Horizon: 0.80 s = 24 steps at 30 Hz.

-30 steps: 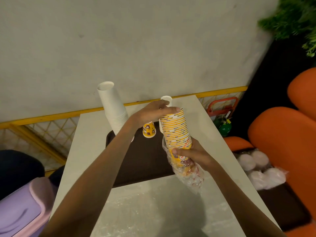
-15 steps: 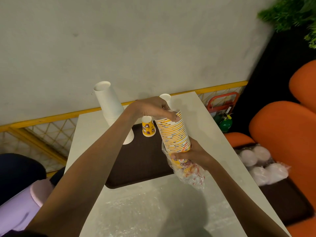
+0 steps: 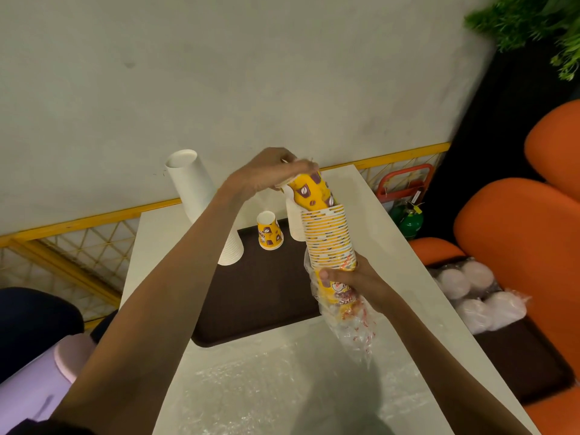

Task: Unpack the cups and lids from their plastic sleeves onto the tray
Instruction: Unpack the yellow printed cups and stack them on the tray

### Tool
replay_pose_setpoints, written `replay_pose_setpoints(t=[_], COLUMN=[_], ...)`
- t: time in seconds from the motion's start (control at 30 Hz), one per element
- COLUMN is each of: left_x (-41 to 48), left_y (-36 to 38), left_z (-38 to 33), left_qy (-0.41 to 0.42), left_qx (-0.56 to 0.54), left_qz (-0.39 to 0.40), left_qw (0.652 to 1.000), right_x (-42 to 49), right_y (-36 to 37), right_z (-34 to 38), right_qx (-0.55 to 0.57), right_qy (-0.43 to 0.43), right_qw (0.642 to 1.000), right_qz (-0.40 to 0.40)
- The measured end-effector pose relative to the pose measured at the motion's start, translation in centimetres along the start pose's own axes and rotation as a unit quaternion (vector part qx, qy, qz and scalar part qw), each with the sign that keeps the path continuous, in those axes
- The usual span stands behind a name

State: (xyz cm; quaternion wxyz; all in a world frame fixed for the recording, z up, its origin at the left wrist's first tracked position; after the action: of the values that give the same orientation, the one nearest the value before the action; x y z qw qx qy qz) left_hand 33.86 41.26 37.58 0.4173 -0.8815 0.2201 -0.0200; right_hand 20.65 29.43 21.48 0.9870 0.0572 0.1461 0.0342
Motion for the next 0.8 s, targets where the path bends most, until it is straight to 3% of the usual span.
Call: replay_pose_setpoints(t=[0.1,0.23,0.43,0.5,0.63,0.8], left_x=[-0.4,-1.1,-0.6,0.3,2.8,5.1], left_y=[-0.6,1.6,4.9,4.6,3.8,5.5], left_z=[1.7,5.2,8.5,9.2,13.7,18.4], left_qy=[-0.034,-0.058,-0.047,-0.043,-0.098,-0.156], left_qx=[-0.116,-0.179,-0.123,-0.138,-0.201,-0.157], left_qz=[-0.029,0.024,0.126,0.085,-0.093,-0.222], left_qw=[0.992,0.982,0.983,0.986,0.970,0.950], right_x=[0.1,0.5,2.8,3.7,5.5,7.3], right_y=[-0.7,-1.0,-0.2,-0.2,-1.1,-1.6], right_z=[0.0,0.1,-0.1,-0.1,-0.7,-1.9], right_qx=[0.048,0.068,0.061,0.054,0.060,0.058], right_qy=[0.001,-0.005,0.004,0.006,0.011,0.031], right_qw=[0.999,0.997,0.998,0.998,0.997,0.996], right_qz=[-0.015,-0.021,-0.017,-0.024,-0.056,-0.053])
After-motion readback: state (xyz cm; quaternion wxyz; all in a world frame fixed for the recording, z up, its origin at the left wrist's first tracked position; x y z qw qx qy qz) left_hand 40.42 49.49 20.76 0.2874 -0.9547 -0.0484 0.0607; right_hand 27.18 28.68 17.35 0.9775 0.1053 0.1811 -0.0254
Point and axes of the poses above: each hand's wrist, its own x-axis towards the middle knuckle, its own y-axis out of the palm, z = x × y, the point moved 7 cm from there along x, towards the middle knuckle, and after that the axes turned 6 degrees about x, right-handed, at the moved point
